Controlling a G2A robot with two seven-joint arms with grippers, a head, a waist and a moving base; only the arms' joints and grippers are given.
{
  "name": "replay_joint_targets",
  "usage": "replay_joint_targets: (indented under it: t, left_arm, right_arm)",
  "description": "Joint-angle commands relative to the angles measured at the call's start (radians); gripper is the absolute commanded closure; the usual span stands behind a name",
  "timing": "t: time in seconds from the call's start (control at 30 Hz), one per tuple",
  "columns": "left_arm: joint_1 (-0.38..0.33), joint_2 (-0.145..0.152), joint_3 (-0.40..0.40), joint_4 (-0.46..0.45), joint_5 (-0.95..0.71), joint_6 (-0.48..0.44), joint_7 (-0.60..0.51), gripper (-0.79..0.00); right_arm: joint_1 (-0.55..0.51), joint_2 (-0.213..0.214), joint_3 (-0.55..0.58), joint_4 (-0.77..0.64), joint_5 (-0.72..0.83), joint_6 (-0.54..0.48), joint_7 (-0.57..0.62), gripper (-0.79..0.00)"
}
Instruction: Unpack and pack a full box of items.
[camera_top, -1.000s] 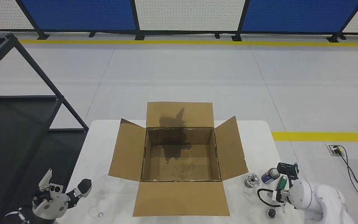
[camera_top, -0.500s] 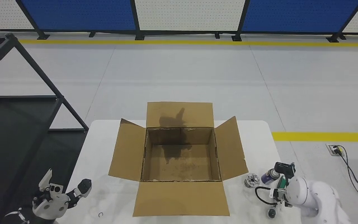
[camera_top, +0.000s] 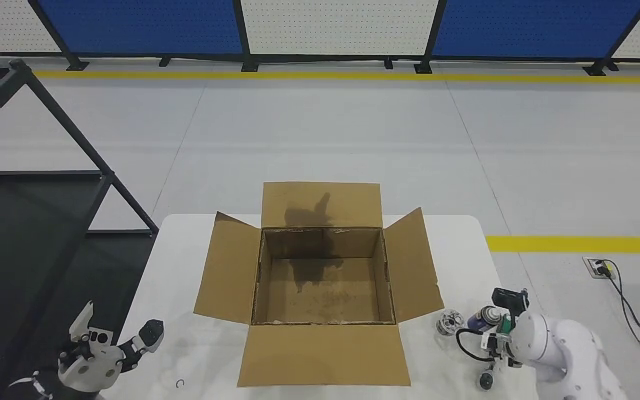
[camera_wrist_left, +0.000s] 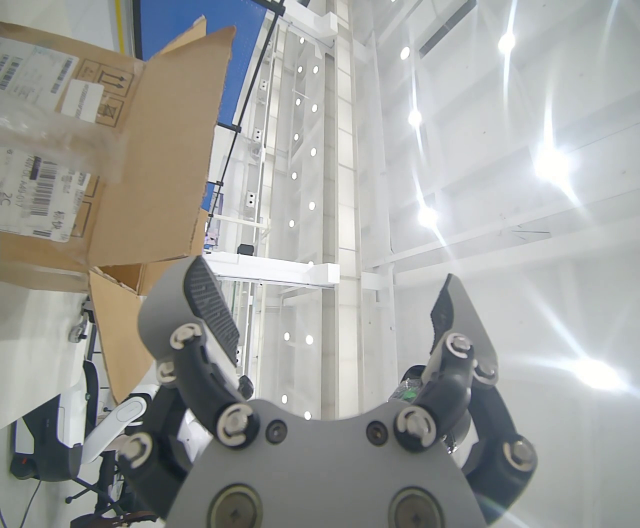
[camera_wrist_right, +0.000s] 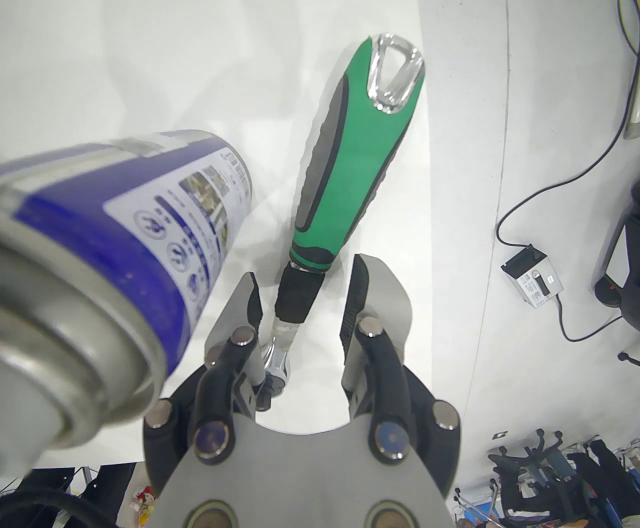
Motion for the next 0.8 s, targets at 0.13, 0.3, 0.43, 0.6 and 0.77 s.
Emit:
replay_joint_targets:
  t: [0.13,0.3,0.43,0.6,0.77]
  left_arm:
    - [0.0,0.0,0.0,0.0,0.0,0.0,0.0,-0.785]
    - [0.0,0.0,0.0,0.0,0.0,0.0,0.0,-0.785]
    - [0.0,0.0,0.0,0.0,0.0,0.0,0.0,-0.785]
    - [0.0,0.0,0.0,0.0,0.0,0.0,0.0,-0.785]
    - [0.0,0.0,0.0,0.0,0.0,0.0,0.0,-0.785]
  right_arm:
    - [-0.034,0.004,0.031,-0.056,0.005,0.013,0.003,-0.382]
    - [-0.028,0.004,0.033,-0.026,0.023,0.017,0.0,-0.376]
    - [-0.015,0.002,0.021,0.008,0.035,0.02,-0.015,-0.357]
    - [-0.009,0.002,0.024,0.026,0.046,0.025,-0.025,-0.348]
    - [-0.004,0.003,0.024,0.04,0.059,0.022,-0.033,-0.314]
